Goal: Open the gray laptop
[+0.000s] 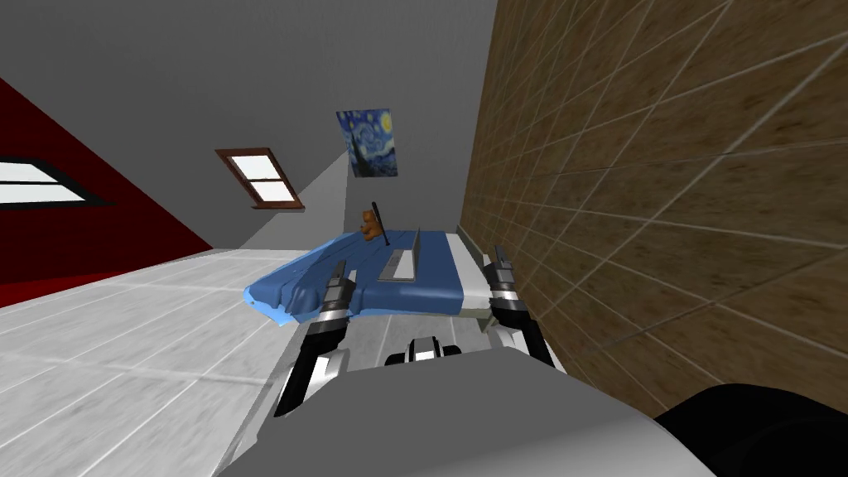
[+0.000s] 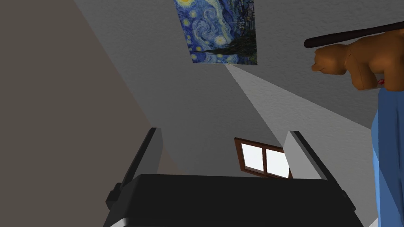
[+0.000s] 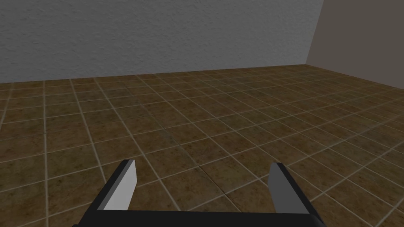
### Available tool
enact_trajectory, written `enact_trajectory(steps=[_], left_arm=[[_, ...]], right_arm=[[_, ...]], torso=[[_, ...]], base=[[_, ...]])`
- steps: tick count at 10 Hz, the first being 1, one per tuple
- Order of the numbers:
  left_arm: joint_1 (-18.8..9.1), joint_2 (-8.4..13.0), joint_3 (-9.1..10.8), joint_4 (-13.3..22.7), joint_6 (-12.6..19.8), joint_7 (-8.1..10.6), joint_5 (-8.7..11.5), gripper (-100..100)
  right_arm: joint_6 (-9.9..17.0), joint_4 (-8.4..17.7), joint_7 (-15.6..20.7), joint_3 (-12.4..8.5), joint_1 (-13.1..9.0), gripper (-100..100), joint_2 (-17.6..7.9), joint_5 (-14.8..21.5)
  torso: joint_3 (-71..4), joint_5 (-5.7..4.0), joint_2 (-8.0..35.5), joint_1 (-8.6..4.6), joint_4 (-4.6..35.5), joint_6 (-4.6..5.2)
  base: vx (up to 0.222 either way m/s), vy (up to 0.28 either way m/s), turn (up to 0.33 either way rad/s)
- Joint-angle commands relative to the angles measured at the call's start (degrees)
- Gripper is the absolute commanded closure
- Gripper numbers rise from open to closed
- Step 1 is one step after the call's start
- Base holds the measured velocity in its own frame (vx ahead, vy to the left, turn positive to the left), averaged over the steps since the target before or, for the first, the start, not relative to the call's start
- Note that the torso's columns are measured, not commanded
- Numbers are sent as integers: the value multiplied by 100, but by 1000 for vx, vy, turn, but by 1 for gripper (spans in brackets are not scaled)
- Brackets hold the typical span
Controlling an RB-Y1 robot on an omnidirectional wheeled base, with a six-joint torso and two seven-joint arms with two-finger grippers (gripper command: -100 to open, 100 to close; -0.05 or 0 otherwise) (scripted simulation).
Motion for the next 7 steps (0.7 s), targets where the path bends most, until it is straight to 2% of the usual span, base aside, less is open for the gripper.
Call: enact_trajectory(steps=[1, 5, 7], left_arm=[[-243, 145, 122, 244, 232, -97, -121, -100], [-603, 211, 327, 605, 571, -222, -290, -100], [-870, 197, 477, 880, 822, -314, -414, -100]], right_arm=[[0, 0, 0, 0, 0, 0, 0, 0], [0, 0, 0, 0, 0, 0, 0, 0], [0, 0, 0, 0, 0, 0, 0, 0]], torso=[[-4, 0, 5, 1, 5, -2], [-7, 2, 4, 7, 6, -2], [-6, 1, 5, 3, 7, 0]], base=[[-9, -36, -121], [-5, -28, -151], [-7, -41, -207]])
